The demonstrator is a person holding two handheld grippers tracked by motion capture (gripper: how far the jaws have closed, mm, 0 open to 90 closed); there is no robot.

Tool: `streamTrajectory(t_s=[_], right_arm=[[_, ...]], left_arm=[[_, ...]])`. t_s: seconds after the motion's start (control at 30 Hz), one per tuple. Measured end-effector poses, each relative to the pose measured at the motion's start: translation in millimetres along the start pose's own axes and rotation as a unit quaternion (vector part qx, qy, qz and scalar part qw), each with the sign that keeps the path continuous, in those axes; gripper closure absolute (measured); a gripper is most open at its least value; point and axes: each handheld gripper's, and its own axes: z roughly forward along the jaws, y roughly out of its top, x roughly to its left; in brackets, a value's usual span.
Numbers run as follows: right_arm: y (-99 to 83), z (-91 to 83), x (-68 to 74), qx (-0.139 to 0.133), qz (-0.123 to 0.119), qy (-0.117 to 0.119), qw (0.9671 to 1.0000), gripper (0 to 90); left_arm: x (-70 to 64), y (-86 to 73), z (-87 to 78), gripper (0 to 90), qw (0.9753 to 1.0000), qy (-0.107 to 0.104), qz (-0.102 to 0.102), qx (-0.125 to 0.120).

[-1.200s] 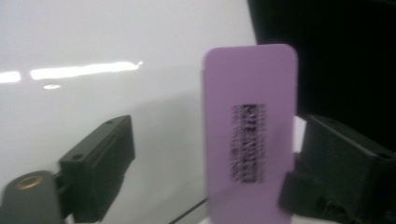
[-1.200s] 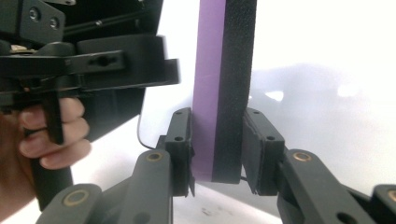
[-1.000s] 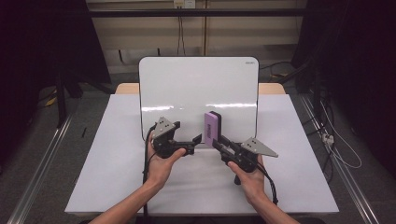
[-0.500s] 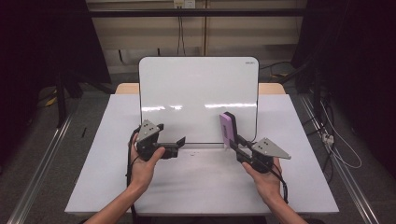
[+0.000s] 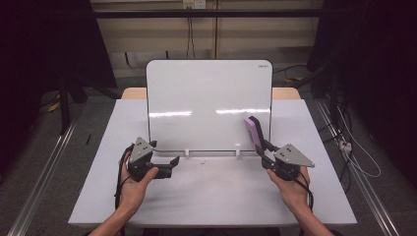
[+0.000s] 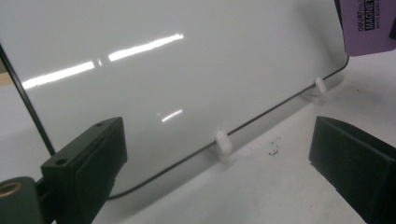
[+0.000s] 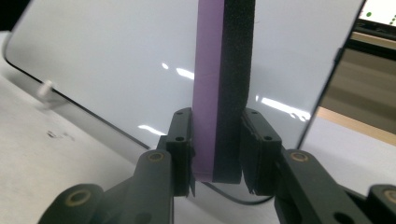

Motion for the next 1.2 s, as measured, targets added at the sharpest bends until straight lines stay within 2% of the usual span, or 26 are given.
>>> streamTrajectory(t_s=[0.13, 0.23, 0.27, 0.4, 0.47, 0.5, 0.57, 0.7, 0.8, 0.87, 1.03, 1.2], right_arm=[[-3.4, -0.9, -2.7, 0.016, -0.028, -0.021, 0.9992, 67.3], [-4.1, -1.6, -4.4, 0.023, -0.045, -0.031, 0.9983, 67.3], [-4.0, -1.8, -5.2, 0.024, -0.043, -0.032, 0.9983, 67.3], [-2.4, 1.8, -4.8, 0.044, -0.067, -0.038, 0.9961, 67.3], [-3.2, 6.4, -2.9, 0.062, -0.089, -0.044, 0.9932, 67.3], [-3.6, 7.7, -2.6, 0.065, -0.093, -0.045, 0.9925, 67.3], [-4.0, 11.5, -0.8, 0.07, -0.1, -0.047, 0.9914, 67.3], [-0.7, 14.5, 3.9, 0.076, -0.118, -0.053, 0.9887, 67.2], [2.4, 16.7, 8.2, 0.086, -0.135, -0.06, 0.9852, 67.0], [4.1, 18.1, 11.4, 0.093, -0.142, -0.066, 0.9832, 66.6], [7.4, 22.5, 15.6, 0.099, -0.147, -0.079, 0.9811, 65.7], [5.7, 22.4, 14.3, 0.091, -0.139, -0.078, 0.9831, 64.5]], left_arm=[[3.1, -7.8, -9.5, 4.0, 0.9999, 0.008, 0.007, 0.013], [5.7, -15.5, -15.4, 4.0, 0.9996, 0.021, -0.004, 0.019], [7.1, -19.1, -18.1, 4.0, 0.9995, 0.022, -0.006, 0.023], [10.3, -29.3, -24.1, 4.0, 0.999, 0.029, -0.007, 0.031], [11.7, -33.8, -25.0, 4.0, 0.9989, 0.031, -0.009, 0.033], [12.4, -35.4, -25.3, 4.0, 0.9989, 0.03, -0.012, 0.033], [14.3, -37.1, -26.3, 4.0, 0.9988, 0.032, -0.006, 0.037], [17.8, -40.5, -25.7, 4.0, 0.9986, 0.034, -0.013, 0.038], [18.2, -41.0, -25.6, 4.0, 0.9986, 0.038, -0.01, 0.036], [18.7, -41.1, -25.9, 4.0, 0.9986, 0.039, -0.017, 0.032], [21.0, -41.7, -27.8, 4.0, 0.9984, 0.044, -0.017, 0.03], [23.5, -42.5, -29.0, 4.4, 0.9983, 0.049, -0.018, 0.026]])
